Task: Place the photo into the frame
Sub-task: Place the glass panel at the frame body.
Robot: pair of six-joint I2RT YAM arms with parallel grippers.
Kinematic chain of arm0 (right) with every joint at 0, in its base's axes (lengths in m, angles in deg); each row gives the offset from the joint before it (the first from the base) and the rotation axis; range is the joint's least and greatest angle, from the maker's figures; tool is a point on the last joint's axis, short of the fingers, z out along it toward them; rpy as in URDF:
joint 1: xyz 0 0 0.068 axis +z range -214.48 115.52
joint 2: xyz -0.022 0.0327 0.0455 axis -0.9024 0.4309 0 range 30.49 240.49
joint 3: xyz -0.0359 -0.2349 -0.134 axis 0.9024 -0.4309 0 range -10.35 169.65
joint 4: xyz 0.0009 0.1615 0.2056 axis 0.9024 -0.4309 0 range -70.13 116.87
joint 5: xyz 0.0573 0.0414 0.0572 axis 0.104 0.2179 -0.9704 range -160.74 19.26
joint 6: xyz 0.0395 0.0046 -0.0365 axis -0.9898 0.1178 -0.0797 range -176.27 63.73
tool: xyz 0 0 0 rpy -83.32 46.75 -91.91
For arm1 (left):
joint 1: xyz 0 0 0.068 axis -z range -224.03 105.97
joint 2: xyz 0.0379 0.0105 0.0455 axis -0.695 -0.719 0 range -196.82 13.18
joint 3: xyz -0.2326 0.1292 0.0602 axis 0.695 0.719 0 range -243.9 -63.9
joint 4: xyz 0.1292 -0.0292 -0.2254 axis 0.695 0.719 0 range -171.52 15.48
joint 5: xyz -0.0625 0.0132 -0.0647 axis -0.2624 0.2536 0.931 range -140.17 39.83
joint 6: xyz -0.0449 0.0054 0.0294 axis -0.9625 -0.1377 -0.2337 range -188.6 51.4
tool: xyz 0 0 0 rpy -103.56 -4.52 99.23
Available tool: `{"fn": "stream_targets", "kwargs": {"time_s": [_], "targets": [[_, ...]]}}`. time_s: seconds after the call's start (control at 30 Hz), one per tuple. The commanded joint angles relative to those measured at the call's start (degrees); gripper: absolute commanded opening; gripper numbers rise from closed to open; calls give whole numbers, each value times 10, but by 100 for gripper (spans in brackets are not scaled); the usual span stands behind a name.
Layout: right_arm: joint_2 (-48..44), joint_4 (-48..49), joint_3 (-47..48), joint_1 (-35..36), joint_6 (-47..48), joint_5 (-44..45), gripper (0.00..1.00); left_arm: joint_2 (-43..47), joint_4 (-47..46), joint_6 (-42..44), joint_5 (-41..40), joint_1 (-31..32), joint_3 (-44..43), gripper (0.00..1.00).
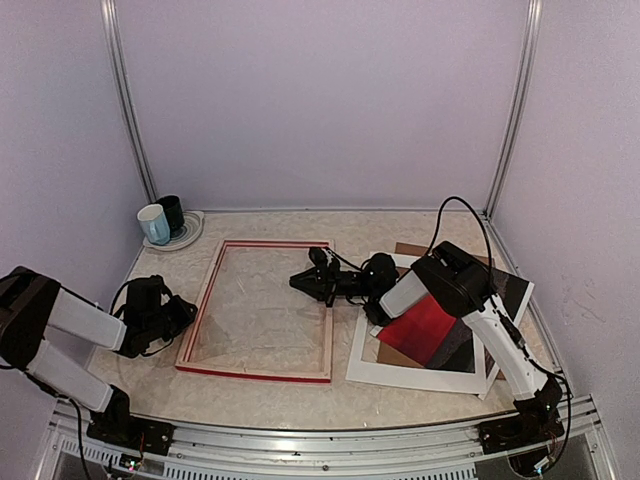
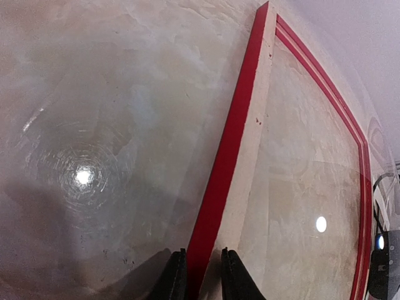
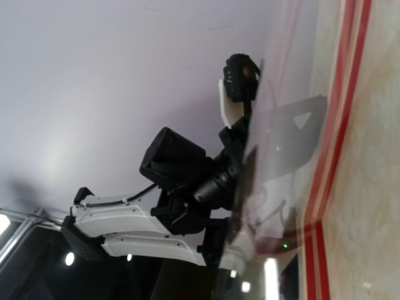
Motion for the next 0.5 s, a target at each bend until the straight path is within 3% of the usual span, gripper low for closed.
{"fn": "stream_targets", "kwargs": {"time_s": [0.0,0.27,0.47], "targets": [[41,57,14,16,-12,0,9,-15,52,8,8,6,0,20],[5,-23,-44,9,65,-1,8,-15,53,8,8,6,-1,21],[-12,-26,-69,4,72,6,8,-15,53,8,8,6,-1,22]]}}
